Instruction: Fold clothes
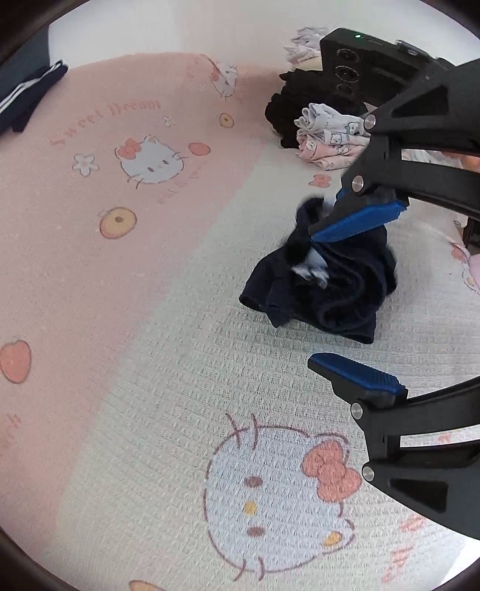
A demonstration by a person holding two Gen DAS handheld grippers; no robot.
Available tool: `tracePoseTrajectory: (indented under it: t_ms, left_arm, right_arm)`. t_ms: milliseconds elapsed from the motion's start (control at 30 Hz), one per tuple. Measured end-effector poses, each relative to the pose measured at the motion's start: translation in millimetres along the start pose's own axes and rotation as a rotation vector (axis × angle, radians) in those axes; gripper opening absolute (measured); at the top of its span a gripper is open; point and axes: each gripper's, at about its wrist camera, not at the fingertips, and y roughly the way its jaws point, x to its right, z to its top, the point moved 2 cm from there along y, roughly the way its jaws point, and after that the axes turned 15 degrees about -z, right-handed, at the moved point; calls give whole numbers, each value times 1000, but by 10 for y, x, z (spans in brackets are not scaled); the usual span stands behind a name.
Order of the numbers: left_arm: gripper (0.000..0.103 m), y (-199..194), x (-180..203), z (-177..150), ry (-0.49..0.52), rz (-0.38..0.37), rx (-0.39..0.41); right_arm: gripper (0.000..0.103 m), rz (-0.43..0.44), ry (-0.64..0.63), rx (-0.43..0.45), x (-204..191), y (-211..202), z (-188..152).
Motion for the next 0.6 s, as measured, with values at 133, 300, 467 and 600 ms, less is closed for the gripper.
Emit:
tracePoseTrajectory:
  t_ms: [133,300,467,600]
  left_arm:
    - [60,-5,165,-90,73,59,-20]
    - [60,37,438,-312,228,161,-58]
    - [60,214,485,-439,213,163,-92]
    - [60,368,451,-501,167,172,-125]
  right_arm:
    - [52,-70,9,-7,177,-2,-5]
    - [60,-93,20,-18,401,-3,-40]
    - [61,-149,29,-20,582,15,-72]
    - [62,-162,33,-22,686,79,-103]
